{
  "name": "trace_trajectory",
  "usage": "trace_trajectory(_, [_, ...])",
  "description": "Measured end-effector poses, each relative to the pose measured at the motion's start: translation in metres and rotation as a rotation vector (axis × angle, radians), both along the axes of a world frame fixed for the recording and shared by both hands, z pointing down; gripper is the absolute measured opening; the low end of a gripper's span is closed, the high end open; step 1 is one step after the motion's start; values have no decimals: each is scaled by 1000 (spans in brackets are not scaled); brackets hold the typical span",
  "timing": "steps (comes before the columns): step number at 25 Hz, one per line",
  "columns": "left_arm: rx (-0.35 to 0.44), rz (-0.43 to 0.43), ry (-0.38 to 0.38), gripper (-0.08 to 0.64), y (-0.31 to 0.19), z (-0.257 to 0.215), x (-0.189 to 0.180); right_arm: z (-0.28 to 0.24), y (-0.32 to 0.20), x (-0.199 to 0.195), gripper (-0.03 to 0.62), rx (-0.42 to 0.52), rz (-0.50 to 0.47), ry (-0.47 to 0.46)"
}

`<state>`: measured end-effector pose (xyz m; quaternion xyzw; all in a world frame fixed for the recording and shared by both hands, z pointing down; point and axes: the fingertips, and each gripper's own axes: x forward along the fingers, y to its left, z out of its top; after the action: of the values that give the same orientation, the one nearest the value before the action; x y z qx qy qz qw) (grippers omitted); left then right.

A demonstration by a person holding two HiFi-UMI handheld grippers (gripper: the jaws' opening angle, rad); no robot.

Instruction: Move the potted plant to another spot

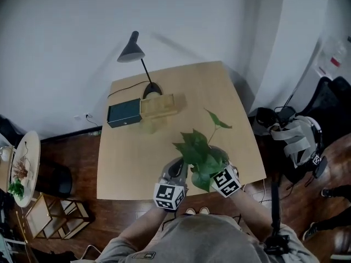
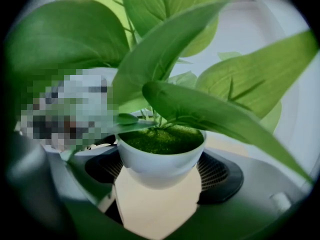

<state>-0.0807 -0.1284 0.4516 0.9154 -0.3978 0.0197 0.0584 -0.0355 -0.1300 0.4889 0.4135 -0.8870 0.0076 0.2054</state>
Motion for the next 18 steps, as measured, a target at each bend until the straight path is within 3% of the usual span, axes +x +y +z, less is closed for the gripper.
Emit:
trace_trajectory(12, [-2,169,9,-6,-7,-3,28,-5,-4,25,463,3,158,-4])
trace_trajectory(18, [-6,202,4,-6,-11,1,56,-1,-6,53,463,-2,188,-5])
